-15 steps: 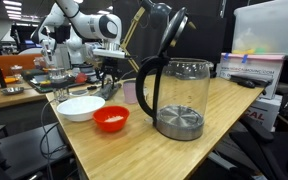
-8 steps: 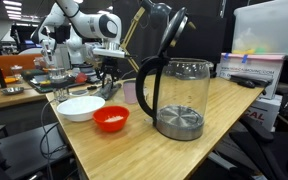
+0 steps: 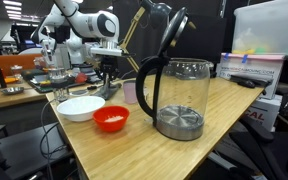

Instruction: Fold the cloth on the table

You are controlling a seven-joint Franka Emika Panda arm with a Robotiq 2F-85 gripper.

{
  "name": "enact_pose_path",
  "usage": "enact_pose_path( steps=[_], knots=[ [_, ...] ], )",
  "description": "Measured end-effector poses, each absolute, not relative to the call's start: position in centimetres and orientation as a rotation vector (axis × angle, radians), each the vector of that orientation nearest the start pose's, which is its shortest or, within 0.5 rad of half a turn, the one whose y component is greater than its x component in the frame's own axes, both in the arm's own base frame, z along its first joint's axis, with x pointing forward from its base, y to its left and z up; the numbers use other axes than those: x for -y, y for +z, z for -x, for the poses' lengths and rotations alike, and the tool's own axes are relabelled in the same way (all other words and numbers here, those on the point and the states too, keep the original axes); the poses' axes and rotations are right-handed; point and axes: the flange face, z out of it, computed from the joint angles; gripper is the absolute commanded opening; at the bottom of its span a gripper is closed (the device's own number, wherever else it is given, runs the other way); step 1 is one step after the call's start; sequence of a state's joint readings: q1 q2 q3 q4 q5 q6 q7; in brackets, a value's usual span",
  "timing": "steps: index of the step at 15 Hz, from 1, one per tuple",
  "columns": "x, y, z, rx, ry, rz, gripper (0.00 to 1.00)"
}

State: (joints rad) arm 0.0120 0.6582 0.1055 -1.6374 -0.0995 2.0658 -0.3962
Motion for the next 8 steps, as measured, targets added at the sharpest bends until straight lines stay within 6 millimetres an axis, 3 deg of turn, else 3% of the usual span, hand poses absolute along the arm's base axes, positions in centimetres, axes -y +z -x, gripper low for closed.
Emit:
enact_pose_path(
  steps=[3,8],
  knots=[
    [-7.3,21.2,-65.1,0.751,0.393,3.067,0.3],
    [-8.6,21.2,-63.3,0.604,0.436,3.193,0.21]
  ],
)
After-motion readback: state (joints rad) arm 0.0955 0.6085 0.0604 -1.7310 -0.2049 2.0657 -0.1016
